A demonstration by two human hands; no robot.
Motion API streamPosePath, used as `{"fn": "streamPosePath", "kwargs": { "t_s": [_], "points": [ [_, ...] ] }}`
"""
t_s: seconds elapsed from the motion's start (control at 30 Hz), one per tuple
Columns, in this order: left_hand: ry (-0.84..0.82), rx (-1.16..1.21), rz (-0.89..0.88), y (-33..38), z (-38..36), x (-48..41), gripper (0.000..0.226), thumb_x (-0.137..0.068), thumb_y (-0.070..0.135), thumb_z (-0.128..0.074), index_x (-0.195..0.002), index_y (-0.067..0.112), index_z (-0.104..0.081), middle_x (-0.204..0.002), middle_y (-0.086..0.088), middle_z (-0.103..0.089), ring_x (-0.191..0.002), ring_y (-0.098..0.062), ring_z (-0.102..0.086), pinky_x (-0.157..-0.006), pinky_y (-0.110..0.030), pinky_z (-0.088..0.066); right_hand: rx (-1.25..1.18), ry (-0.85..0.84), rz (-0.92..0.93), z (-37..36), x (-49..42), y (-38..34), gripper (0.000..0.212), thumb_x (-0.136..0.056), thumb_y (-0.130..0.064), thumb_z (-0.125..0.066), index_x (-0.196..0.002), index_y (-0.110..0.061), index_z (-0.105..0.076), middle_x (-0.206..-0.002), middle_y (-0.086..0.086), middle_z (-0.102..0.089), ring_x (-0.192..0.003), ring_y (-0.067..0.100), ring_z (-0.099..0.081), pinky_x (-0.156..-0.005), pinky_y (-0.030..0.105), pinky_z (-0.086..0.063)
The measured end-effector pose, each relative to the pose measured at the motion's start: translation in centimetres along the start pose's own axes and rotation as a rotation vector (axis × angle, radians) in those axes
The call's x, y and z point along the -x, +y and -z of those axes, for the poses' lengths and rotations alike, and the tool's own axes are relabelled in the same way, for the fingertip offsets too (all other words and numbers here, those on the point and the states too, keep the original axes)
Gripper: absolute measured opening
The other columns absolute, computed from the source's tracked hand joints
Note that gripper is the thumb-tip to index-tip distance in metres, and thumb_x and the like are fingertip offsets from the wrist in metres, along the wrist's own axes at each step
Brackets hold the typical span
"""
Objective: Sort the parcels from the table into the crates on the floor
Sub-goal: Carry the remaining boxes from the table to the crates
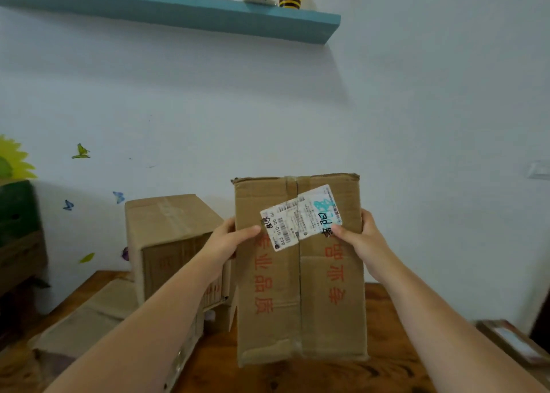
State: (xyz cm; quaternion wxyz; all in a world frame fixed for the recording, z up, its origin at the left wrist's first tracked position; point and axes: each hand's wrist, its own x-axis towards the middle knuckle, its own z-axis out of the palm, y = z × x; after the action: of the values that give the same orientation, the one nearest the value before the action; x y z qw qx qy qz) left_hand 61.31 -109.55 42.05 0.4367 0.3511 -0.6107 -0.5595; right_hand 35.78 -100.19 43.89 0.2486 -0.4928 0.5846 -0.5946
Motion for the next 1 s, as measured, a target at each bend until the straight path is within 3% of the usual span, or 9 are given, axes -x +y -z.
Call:
{"fn": "streamPosePath", "kwargs": {
  "t_s": [0.17,0.27,0.37,0.43,0.57,0.67,0.73,0.8,1.0],
  "points": [
    [-0.013,0.017,-0.031,-0.3,-0.3,-0.8,0.032,-0.085,0.023,-0.067,-0.116,0.017,-0.061,-0.094,-0.001,-0.074,-0.084,-0.019,-0.071,-0.07,-0.032,-0.055,0.016,0.019,-0.018,0.6,0.4,1.2,0.099,-0.075,-0.018,-0.079,-0.145,-0.041,-0.013,-0.115,-0.01,-0.06,-0.096,0.009,-0.063,-0.065,0.025,-0.054],
    [-0.042,0.042,-0.008,-0.5,-1.3,-1.0,0.022,-0.089,0.031,-0.061,-0.111,0.03,-0.06,-0.086,0.004,-0.075,-0.076,-0.014,-0.072,-0.058,-0.025,-0.054,0.03,0.056,-0.062,1.7,0.9,2.3,0.07,-0.08,-0.029,-0.075,-0.134,-0.037,-0.031,-0.106,-0.006,-0.067,-0.089,0.014,-0.068,-0.063,0.031,-0.056],
    [-0.078,-0.015,0.0,-0.9,-2.3,-1.2,0.028,-0.093,0.037,-0.054,-0.12,0.031,-0.058,-0.087,0.004,-0.075,-0.078,-0.013,-0.071,-0.064,-0.027,-0.055,-0.035,0.243,-0.078,2.7,1.1,2.7,0.031,-0.085,-0.034,-0.068,-0.107,-0.023,-0.05,-0.108,0.006,-0.067,-0.084,0.016,-0.069,-0.059,0.033,-0.055],
    [-0.078,-0.026,-0.001,-1.3,-2.9,-1.3,0.032,-0.096,0.036,-0.05,-0.126,0.028,-0.056,-0.092,0.002,-0.073,-0.079,-0.011,-0.07,-0.065,-0.025,-0.055,0.028,0.294,-0.063,3.4,0.9,2.9,0.037,-0.082,-0.03,-0.072,-0.107,-0.02,-0.047,-0.115,0.008,-0.062,-0.09,0.019,-0.066,-0.063,0.037,-0.057],
    [-0.08,-0.083,0.009,-1.7,-3.9,-1.4,0.034,-0.098,0.035,-0.045,-0.131,0.033,-0.051,-0.094,0.007,-0.069,-0.079,-0.005,-0.066,-0.062,-0.017,-0.053,0.144,0.081,-0.091,4.5,1.3,3.8,0.067,-0.082,-0.015,-0.073,-0.132,-0.043,-0.037,-0.116,0.002,-0.059,-0.099,0.021,-0.063,-0.074,0.04,-0.057],
    [-0.106,-0.13,-0.01,-1.8,-4.8,-1.6,0.038,-0.099,0.034,-0.042,-0.137,0.032,-0.045,-0.107,0.003,-0.067,-0.081,-0.002,-0.063,-0.062,-0.01,-0.048,0.224,0.111,-0.084,4.8,1.7,4.8,0.024,-0.085,-0.016,-0.071,-0.097,-0.033,-0.059,-0.106,0.002,-0.068,-0.088,0.017,-0.067,-0.06,0.031,-0.054],
    [-0.113,-0.168,-0.022,-2.0,-5.5,-1.9,0.04,-0.099,0.035,-0.042,-0.139,0.033,-0.042,-0.119,0.002,-0.063,-0.097,-0.009,-0.06,-0.079,-0.017,-0.046,0.18,0.171,-0.092,4.8,1.9,5.7,0.013,-0.086,-0.016,-0.069,-0.086,-0.026,-0.06,-0.093,0.004,-0.07,-0.077,0.016,-0.069,-0.053,0.031,-0.054],
    [-0.112,-0.163,-0.034,-2.2,-6.1,-2.2,0.04,-0.1,0.032,-0.042,-0.139,0.033,-0.042,-0.118,0.004,-0.063,-0.102,-0.011,-0.059,-0.083,-0.021,-0.044,0.145,0.231,-0.095,4.9,2.2,6.4,0.014,-0.088,-0.016,-0.067,-0.079,-0.023,-0.059,-0.083,0.002,-0.069,-0.069,0.014,-0.069,-0.048,0.03,-0.053],
    [-0.112,-0.235,-0.065,-2.8,-7.6,-2.8,0.036,-0.098,0.031,-0.047,-0.133,0.031,-0.05,-0.1,0.01,-0.064,-0.078,0.006,-0.056,-0.054,-0.004,-0.041,0.151,0.379,-0.07,6.0,2.4,7.7,0.02,-0.091,-0.017,-0.061,-0.072,-0.02,-0.056,-0.078,0.001,-0.063,-0.069,0.02,-0.06,-0.049,0.029,-0.047]
  ]
}}
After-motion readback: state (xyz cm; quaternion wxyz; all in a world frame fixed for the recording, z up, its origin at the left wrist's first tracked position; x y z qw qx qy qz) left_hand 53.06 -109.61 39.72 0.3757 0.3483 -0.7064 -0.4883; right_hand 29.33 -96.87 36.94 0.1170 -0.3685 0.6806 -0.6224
